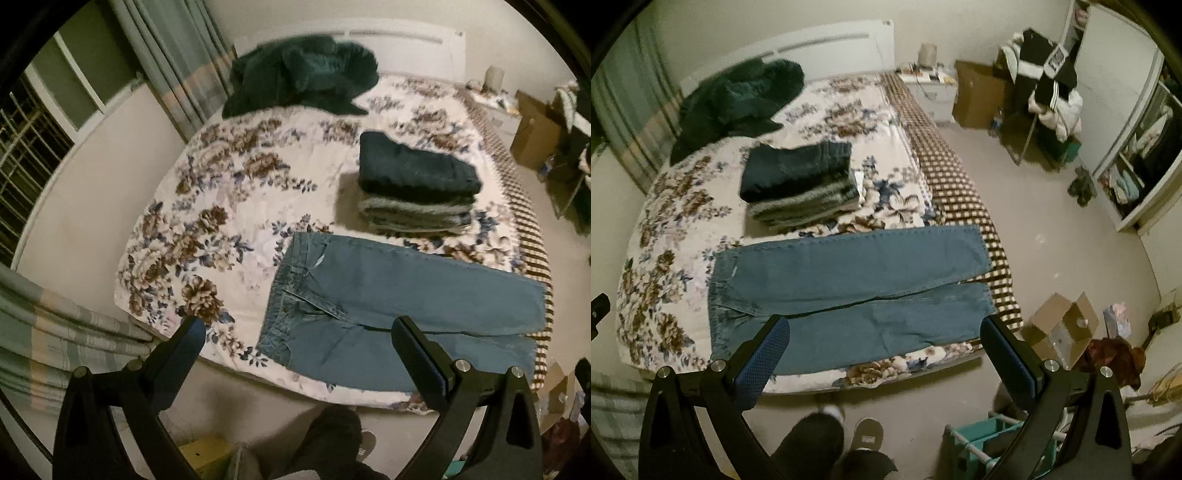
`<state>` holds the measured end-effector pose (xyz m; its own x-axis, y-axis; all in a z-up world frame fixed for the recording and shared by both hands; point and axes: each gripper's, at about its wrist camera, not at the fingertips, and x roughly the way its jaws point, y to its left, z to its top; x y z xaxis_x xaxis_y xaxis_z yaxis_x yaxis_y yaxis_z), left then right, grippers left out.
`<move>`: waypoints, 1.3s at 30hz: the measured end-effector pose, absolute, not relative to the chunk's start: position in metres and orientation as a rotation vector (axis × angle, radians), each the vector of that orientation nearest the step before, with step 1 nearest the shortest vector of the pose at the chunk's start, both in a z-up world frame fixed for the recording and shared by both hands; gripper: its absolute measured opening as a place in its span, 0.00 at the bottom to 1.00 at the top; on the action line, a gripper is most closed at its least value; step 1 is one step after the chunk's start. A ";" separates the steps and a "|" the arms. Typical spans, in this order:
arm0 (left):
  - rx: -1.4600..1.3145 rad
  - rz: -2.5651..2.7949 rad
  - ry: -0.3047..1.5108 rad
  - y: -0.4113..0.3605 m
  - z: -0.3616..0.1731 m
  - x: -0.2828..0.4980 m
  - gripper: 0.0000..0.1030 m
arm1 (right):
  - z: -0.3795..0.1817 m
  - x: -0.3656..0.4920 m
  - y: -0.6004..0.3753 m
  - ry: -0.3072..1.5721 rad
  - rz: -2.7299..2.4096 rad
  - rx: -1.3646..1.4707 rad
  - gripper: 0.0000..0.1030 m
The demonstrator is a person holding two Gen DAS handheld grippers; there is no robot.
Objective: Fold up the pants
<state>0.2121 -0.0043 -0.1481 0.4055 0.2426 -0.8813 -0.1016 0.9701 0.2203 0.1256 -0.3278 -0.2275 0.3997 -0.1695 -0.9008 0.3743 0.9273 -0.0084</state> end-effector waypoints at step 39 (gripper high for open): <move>-0.574 0.546 1.550 0.035 -0.538 0.493 0.16 | -0.763 0.504 -0.495 1.476 -0.799 0.877 0.71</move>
